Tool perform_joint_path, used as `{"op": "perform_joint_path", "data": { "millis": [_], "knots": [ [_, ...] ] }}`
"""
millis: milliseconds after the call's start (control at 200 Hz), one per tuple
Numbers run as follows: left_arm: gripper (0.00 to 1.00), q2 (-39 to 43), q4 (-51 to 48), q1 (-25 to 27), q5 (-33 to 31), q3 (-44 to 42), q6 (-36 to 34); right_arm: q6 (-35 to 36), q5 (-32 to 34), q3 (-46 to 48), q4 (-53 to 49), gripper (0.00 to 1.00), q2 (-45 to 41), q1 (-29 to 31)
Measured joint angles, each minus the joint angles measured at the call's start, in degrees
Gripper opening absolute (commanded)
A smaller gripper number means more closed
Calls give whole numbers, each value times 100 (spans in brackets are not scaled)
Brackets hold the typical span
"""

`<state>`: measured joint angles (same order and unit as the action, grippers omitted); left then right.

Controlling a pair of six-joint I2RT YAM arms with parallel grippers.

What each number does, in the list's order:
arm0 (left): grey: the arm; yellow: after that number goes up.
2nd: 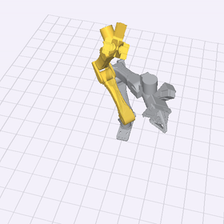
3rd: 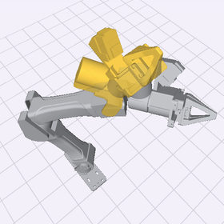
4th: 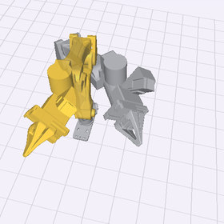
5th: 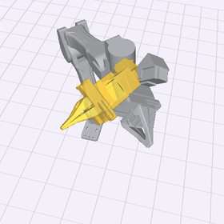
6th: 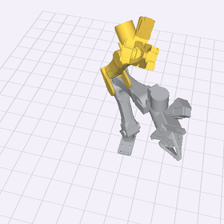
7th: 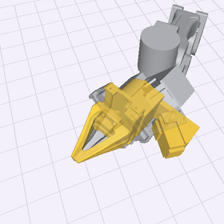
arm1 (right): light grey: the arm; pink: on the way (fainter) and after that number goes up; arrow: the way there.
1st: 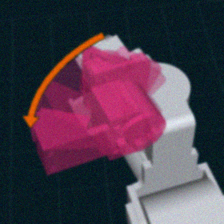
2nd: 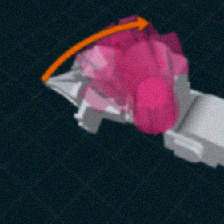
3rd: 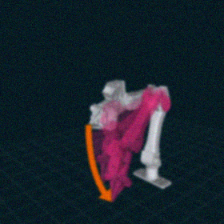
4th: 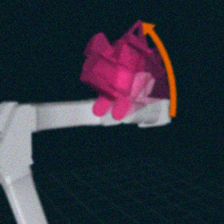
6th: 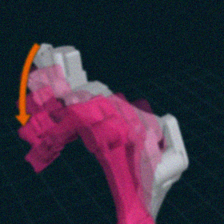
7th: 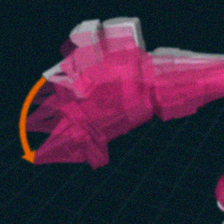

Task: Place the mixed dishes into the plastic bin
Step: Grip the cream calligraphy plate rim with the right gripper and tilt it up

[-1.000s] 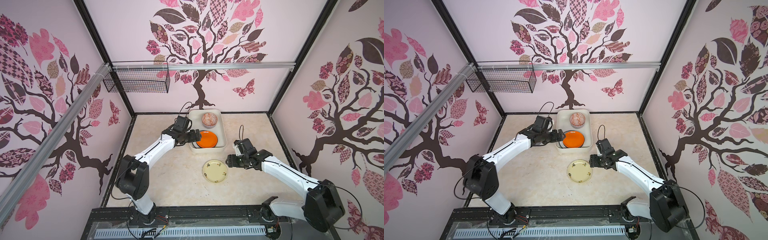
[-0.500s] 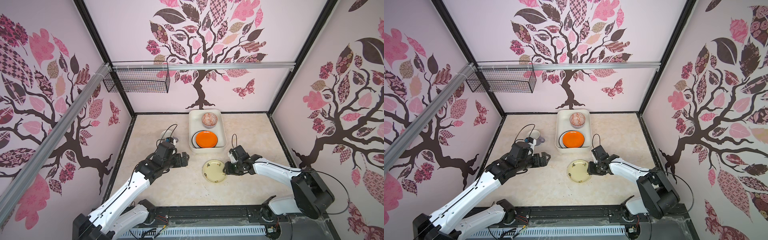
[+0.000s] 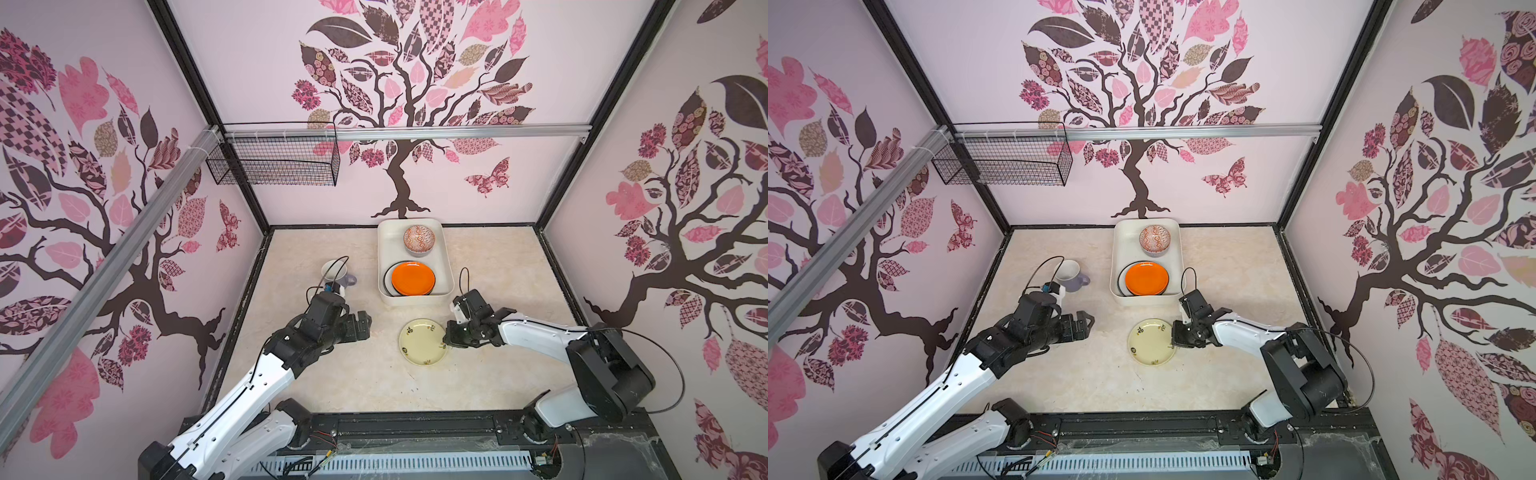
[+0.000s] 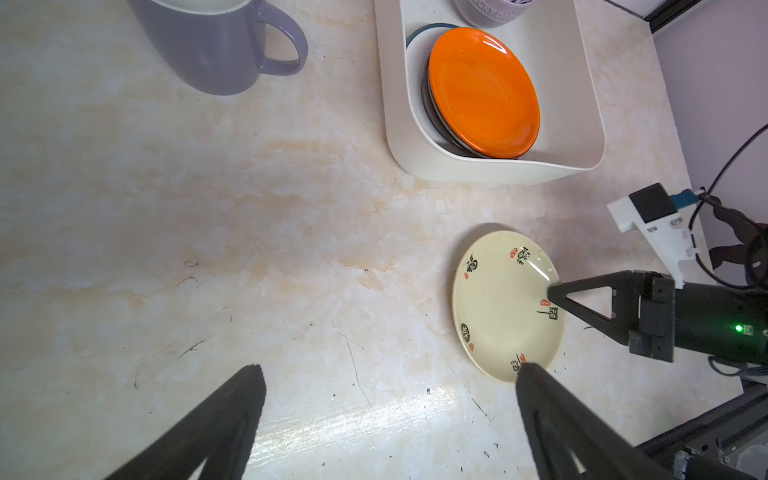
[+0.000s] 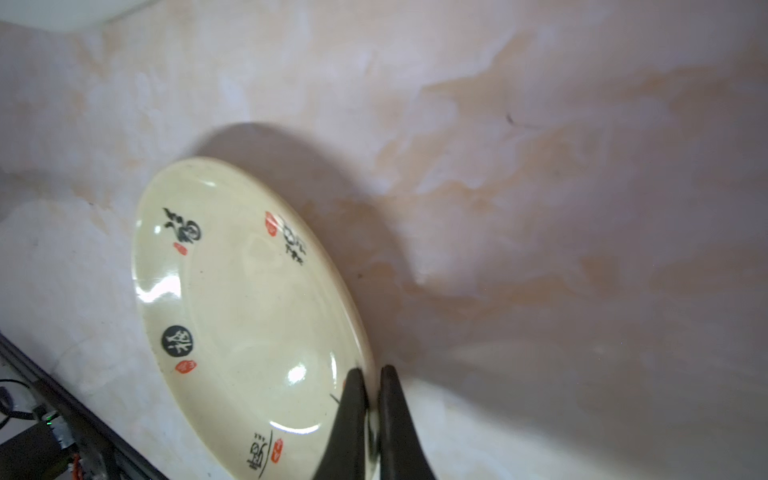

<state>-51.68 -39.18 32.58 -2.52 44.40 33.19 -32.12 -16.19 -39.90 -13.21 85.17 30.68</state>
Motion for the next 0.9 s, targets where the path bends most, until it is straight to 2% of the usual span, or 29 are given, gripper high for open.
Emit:
{"op": "perform_joint_path", "data": {
  "millis": [185,440,745,900],
  "knots": [
    [98,-42,0,0,-4,0,-9,-2,-7,-96,-166,0,-92,0],
    [98,68,-13,0,-63,0,-15,63,140,-269,-1119,0,-807,0],
    [98,177,-63,-9,-153,2,-17,107,46,-957,-1600,0,-1150,0],
    [98,177,-57,-210,-118,2,-17,149,2,-1320,-1650,0,-1130,-70]
  ]
}}
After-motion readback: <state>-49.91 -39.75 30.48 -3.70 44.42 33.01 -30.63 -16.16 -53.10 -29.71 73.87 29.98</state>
